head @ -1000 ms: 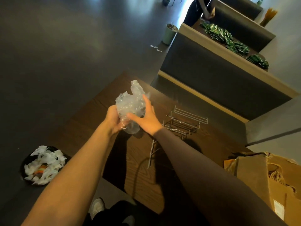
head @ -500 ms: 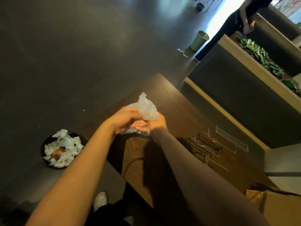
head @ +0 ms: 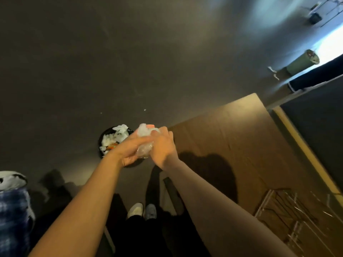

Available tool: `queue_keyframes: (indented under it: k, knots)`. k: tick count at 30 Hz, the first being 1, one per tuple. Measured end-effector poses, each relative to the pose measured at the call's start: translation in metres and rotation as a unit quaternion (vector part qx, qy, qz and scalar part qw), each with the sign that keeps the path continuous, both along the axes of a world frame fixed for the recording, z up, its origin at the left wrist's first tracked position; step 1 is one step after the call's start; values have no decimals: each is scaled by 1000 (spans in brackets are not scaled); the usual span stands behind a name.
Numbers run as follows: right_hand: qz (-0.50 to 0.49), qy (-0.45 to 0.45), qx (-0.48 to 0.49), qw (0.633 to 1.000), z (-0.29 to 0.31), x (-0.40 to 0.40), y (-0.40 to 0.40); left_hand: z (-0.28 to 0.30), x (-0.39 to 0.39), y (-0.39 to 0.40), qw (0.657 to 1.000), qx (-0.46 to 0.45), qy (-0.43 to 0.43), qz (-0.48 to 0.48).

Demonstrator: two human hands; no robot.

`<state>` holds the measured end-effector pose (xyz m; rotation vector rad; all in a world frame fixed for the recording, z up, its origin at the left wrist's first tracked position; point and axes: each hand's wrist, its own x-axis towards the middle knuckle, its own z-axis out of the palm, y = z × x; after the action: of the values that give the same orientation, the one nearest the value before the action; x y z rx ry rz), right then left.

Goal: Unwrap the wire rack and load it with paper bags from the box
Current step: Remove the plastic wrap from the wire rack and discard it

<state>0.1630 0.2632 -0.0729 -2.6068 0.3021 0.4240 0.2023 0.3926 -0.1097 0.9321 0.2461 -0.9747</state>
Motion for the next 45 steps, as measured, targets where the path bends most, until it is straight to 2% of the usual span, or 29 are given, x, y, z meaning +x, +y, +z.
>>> queue_keyframes:
  k: [1, 2, 6, 7, 10, 12, 14, 16, 18, 20, 22, 27, 30, 33, 37, 42, 45]
  knots:
    - [36, 9, -38, 999, -10, 6, 13, -9, 1, 10, 999, 30, -17, 20]
    - [53, 20, -35, 998, -19, 11, 25, -20, 1, 22, 997, 59, -34, 43]
    - [46, 35, 188, 981, -53, 29, 69, -52, 8, 72, 982, 124, -84, 115]
    - [51, 54, 209, 975, -66, 31, 82, -59, 9, 81, 980, 134, -83, 125]
    - [35, 90, 216, 971, -112, 40, 109, -97, 13, 100, 984, 118, 13, 133]
    - [33, 109, 163, 980, -147, 53, 109, -127, 19, 107, 985, 78, 85, 124]
    - [10, 110, 90, 990, -187, 68, 104, -162, 29, 110, 986, 90, 96, 107]
    - [-34, 87, 56, 994, -228, 82, 104, -194, 38, 110, 978, 165, 83, 98]
    - [-31, 64, 40, 997, -272, 94, 109, -232, 42, 114, 953, 282, 51, 98]
    - [3, 65, 32, 997, -311, 106, 115, -261, 43, 122, 924, 368, 14, 105]
    - [53, 58, 2, 997, -356, 117, 123, -289, 41, 134, 906, 409, -8, 111]
    - [165, 18, -102, 981, -455, 140, 151, -344, 32, 155, 905, 409, -29, 118]
    - [233, -4, -250, 940, -488, 150, 162, -369, 26, 164, 908, 403, -28, 112]
    - [249, 52, -285, 924, -506, 162, 169, -384, 22, 165, 912, 400, -27, 85]
    - [224, 175, -187, 940, -501, 173, 178, -388, 29, 156, 911, 405, -44, 64]
    - [160, 196, -132, 958, -444, 151, 158, -347, 42, 140, 906, 420, -31, 51]
    - [56, 158, -30, 985, -392, 134, 147, -298, 48, 140, 906, 418, -36, 59]
